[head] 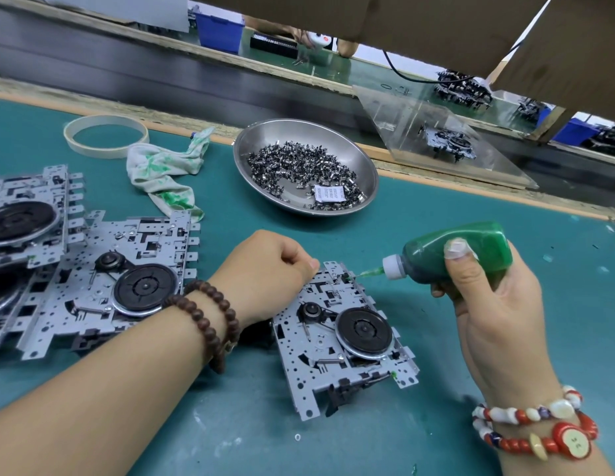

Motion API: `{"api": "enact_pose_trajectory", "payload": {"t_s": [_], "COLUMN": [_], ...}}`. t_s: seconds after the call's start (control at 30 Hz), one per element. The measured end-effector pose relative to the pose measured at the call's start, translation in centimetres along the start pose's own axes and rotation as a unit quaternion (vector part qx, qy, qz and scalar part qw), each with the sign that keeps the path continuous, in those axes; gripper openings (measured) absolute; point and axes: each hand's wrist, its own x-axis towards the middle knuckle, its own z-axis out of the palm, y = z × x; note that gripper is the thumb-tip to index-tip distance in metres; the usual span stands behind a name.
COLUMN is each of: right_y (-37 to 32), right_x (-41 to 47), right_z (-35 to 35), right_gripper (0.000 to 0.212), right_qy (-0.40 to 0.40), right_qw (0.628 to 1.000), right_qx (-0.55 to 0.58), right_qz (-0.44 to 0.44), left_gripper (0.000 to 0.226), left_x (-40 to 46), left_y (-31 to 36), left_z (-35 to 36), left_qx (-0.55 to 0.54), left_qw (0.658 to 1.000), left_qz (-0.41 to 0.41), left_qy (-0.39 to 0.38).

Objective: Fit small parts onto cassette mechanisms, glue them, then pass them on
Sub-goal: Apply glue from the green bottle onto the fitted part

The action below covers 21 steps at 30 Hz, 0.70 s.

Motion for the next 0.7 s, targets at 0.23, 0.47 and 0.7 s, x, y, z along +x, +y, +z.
{"api": "enact_pose_trajectory", "payload": {"t_s": [0.23, 0.47, 0.7], "right_y": [-0.11, 0.07, 0.11], "right_x": [0.0, 0.02, 0.03], "right_z": [0.04, -0.14, -0.16], "right_gripper": [0.049, 0.055, 0.051], "right_qy": [-0.006, -0.005, -0.002], "right_qw": [1.0, 1.0, 1.0], "right_qx": [0.002, -0.001, 0.006], "right_qz": [0.003, 0.006, 0.008], "left_gripper": [0.024, 0.023, 0.023], "left_x": [0.03, -0.09, -0.11], "left_y": [-0.03, 0.03, 0.08], "left_z": [0.02, -0.01, 0.0], "left_qx": [-0.003, -0.006, -0.006], "left_qw": [1.0, 1.0, 1.0], "left_qz": [-0.003, -0.005, -0.004], "left_qy": [-0.001, -0.006, -0.004]}}
